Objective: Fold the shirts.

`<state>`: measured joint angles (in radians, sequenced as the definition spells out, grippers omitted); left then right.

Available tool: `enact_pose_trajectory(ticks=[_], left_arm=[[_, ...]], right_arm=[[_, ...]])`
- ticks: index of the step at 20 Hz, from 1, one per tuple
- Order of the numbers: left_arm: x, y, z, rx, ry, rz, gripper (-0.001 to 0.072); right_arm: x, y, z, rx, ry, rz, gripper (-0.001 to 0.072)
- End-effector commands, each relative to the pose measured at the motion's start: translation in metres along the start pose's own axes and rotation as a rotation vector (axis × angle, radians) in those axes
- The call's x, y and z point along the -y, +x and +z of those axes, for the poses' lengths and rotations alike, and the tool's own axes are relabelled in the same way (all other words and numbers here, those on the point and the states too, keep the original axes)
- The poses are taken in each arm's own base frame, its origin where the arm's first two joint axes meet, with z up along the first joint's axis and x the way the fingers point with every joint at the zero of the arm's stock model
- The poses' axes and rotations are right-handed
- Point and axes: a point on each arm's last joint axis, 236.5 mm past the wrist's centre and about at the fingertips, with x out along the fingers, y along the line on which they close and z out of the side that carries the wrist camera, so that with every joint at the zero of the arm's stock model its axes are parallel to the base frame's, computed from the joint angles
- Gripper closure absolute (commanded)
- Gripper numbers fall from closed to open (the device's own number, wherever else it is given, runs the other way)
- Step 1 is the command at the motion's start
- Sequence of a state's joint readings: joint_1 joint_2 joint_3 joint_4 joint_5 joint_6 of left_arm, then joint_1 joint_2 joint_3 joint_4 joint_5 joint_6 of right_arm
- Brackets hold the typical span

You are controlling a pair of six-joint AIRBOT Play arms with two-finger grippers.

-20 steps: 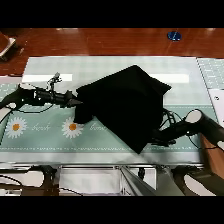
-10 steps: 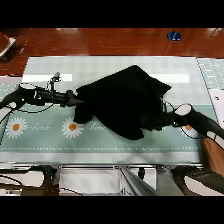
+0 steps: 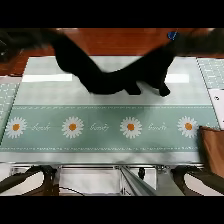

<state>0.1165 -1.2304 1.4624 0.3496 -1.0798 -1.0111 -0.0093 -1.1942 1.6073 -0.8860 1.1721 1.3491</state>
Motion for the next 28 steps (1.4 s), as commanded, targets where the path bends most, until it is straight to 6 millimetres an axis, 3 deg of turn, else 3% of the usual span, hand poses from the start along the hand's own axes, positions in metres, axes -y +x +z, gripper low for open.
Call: enact_pose_trajectory(ticks=[1, 4, 8, 10, 13, 14, 16, 19, 22, 26, 28], left_arm=[[0.122, -0.083, 0.092, 0.285, 0.271, 0.005, 0.0688], [0.182, -0.153, 0.111, 0.423, 0.445, 0.139, 0.0688], [0.234, -0.236, 0.102, 0.569, 0.651, 0.39, 0.0688], [0.259, -0.264, 0.09, 0.627, 0.722, 0.47, 0.0688], [0.279, -0.294, 0.073, 0.673, 0.801, 0.586, 0.0688], [0.277, -0.3, 0.068, 0.668, 0.796, 0.621, 0.0688], [0.262, -0.293, 0.056, 0.593, 0.751, 0.638, 0.0688], [0.203, -0.262, 0.037, 0.445, 0.599, 0.622, 0.0688], [0.115, -0.21, 0.014, 0.341, 0.357, 0.535, 0.0688], [-0.03, -0.149, -0.024, 0.278, 0.083, 0.548, 0.0688], [-0.082, -0.112, -0.042, 0.207, 0.021, 0.563, 0.0688]], right_arm=[[-0.065, -0.14, 0.089, 0.299, -0.251, -0.114, 0.0685], [-0.114, -0.231, 0.097, 0.504, -0.379, -0.196, 0.0685], [-0.133, -0.319, 0.072, 0.643, -0.439, -0.375, 0.0685], [-0.137, -0.34, 0.057, 0.658, -0.447, -0.42, 0.0685], [-0.134, -0.343, 0.032, 0.599, -0.417, -0.438, 0.0685], [-0.13, -0.338, 0.025, 0.566, -0.401, -0.437, 0.0685], [-0.12, -0.312, 0.007, 0.462, -0.363, -0.403, 0.0685], [-0.109, -0.249, -0.025, 0.261, -0.296, -0.263, 0.0684], [-0.081, -0.175, -0.055, 0.102, -0.201, -0.145, 0.0684], [0.003, -0.075, -0.082, -0.011, -0.03, -0.162, 0.0685], [0.048, -0.022, -0.089, -0.084, 0.033, -0.171, 0.0685]])
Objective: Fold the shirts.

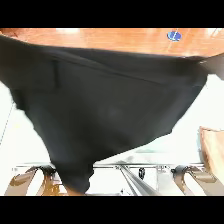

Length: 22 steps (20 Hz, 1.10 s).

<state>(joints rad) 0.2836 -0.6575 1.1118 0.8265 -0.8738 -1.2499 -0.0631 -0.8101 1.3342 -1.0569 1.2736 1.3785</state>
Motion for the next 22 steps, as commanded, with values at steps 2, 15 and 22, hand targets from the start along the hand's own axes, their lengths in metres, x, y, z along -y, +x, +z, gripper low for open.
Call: enact_pose_trajectory(ticks=[2, 15, 22], left_arm=[[-0.054, 0.113, -0.075, -0.117, -0.143, 0.047, 0.0688], [-0.078, 0.192, -0.206, -0.607, -0.327, 0.023, 0.0198], [-0.145, 0.043, -0.293, -0.967, -0.521, 0.158, 0.0198]], right_arm=[[0.067, 0.135, -0.019, -0.092, 0.141, 0.018, 0.0684], [0.204, 0.247, -0.003, -0.212, 0.562, 0.047, 0.0307], [0.296, 0.076, -0.096, -0.302, 0.605, -0.379, 0.0308]])
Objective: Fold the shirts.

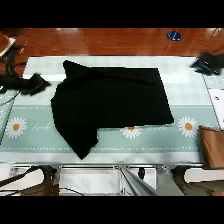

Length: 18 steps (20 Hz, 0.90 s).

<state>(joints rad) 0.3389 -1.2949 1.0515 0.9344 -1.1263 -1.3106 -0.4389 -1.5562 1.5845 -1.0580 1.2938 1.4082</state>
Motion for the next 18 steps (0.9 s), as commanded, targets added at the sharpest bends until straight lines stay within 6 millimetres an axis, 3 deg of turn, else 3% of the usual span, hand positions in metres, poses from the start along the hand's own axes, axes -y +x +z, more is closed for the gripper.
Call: enact_pose_trajectory(ticks=[1, 5, 8, 12, 18], left_arm=[[-0.044, -0.007, -0.087, -0.156, -0.212, 0.012, 0.0198], [-0.06, 0.012, -0.151, -0.23, -0.37, -0.033, 0.0198], [-0.065, 0.021, -0.175, -0.268, -0.397, -0.038, 0.0198], [-0.066, 0.024, -0.175, -0.259, -0.391, -0.04, 0.0198], [-0.054, 0.054, -0.17, -0.191, -0.309, -0.025, 0.0201]], right_arm=[[0.061, -0.042, -0.05, 0.075, 0.143, -0.142, 0.0307], [0.039, -0.016, -0.158, 0.005, 0.199, -0.037, 0.0307], [0.016, 0.001, -0.206, -0.026, 0.26, 0.065, 0.0307], [0.01, 0.012, -0.234, -0.067, 0.287, 0.104, 0.0307], [0.012, 0.014, -0.236, -0.066, 0.308, 0.1, 0.0307]])
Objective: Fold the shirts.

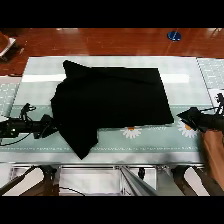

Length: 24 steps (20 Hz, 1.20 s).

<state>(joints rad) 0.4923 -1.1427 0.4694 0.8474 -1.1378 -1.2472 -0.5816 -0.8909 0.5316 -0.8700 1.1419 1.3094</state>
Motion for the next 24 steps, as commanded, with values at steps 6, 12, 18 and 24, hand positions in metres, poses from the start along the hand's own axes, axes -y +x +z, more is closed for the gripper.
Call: enact_pose_trajectory(ticks=[6, 12, 18, 24], left_arm=[[0.018, 0.019, 0.024, 0.127, 0.092, 0.005, 0.0688], [0.018, 0.019, 0.024, 0.124, 0.091, 0.004, 0.0688], [0.031, 0.018, 0.026, 0.137, 0.055, -0.052, 0.0688], [0.031, 0.018, 0.026, 0.136, 0.055, -0.052, 0.0687]], right_arm=[[0.015, 0.005, 0.001, 0.008, 0.047, -0.047, 0.0307], [0.04, 0.035, -0.014, -0.13, 0.14, -0.067, 0.0307], [0.03, 0.063, 0.0, -0.142, 0.212, 0.05, 0.0307], [0.005, 0.1, 0.007, -0.208, 0.127, 0.053, 0.0313]])
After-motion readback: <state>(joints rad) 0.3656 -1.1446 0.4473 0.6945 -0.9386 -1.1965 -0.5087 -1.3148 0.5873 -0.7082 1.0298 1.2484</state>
